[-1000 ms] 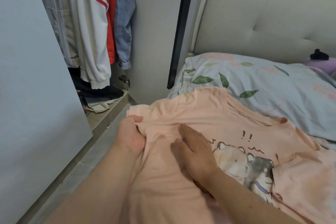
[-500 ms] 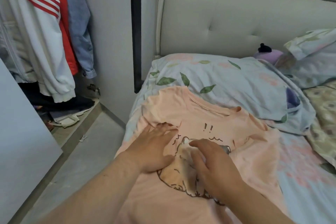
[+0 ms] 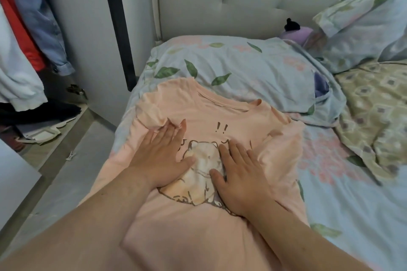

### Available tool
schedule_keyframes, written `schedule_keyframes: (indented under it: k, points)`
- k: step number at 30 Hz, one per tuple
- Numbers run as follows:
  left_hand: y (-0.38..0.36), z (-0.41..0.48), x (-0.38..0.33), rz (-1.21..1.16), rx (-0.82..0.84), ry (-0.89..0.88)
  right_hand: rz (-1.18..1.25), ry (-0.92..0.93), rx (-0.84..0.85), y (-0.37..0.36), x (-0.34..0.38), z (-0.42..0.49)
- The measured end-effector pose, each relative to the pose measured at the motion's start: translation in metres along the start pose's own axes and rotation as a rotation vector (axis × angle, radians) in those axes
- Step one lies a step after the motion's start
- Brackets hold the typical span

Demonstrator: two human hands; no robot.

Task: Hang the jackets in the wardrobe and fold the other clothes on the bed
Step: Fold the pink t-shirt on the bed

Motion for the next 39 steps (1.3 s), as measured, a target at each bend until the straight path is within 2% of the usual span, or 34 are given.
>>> schedule_keyframes:
  k: [4,9,14,17,20,23,27,29,31,33,35,37,39]
  points:
    - [0.006,-0.010,-0.005,-0.009,-0.056,0.035,0.011,-0.009,0.025,0.004,0.003,0.001]
    - [0.007,-0.082,-0.026,-0.109,-0.117,0.141,0.081,0.013,0.034,0.028,0.006,-0.019]
    - [-0.001,-0.187,-0.024,-0.198,-0.057,0.210,0.304,0.061,0.067,0.048,0.000,-0.112]
    - [0.001,-0.240,-0.018,-0.174,-0.018,0.267,0.369,0.049,0.070,0.059,-0.017,-0.175]
    - [0.003,-0.284,-0.004,-0.230,-0.022,0.436,0.402,-0.009,-0.003,0.075,-0.036,-0.225]
    - [0.002,-0.322,0.006,-0.560,-0.058,0.691,0.370,-0.109,0.027,0.082,-0.051,-0.266]
    - [0.000,-0.347,-0.010,-0.937,-0.014,0.818,0.394,-0.576,0.190,0.083,-0.081,-0.307]
    - [-0.003,-0.355,-0.014,-1.115,-0.046,0.892,0.368,-0.616,0.343,0.082,-0.083,-0.318]
    - [-0.009,-0.360,-0.015,-1.311,-0.055,1.010,0.399,-0.568,0.488,0.083,-0.078,-0.322]
    - [-0.013,-0.364,-0.021,-1.509,0.047,1.099,0.414,-0.470,0.590,0.085,-0.070,-0.322]
    - [-0.014,-0.363,-0.025,-1.638,0.113,1.138,0.523,-0.475,0.577,0.094,-0.065,-0.319]
    - [-0.014,-0.358,-0.024,-1.686,0.079,1.174,0.755,-0.617,0.568,0.100,-0.068,-0.320]
    - [-0.015,-0.353,-0.022,-1.672,0.010,1.212,0.828,-0.698,0.589,0.101,-0.068,-0.321]
Point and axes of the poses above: each hand's wrist, its own z-axis towards the middle knuckle, its own y-axis out of the back of the hand, x = y × z, the point moved 6 cm from there along z, towards the middle knuckle, and after that the axes turned 3 degrees about -y, right-handed, at the moved point
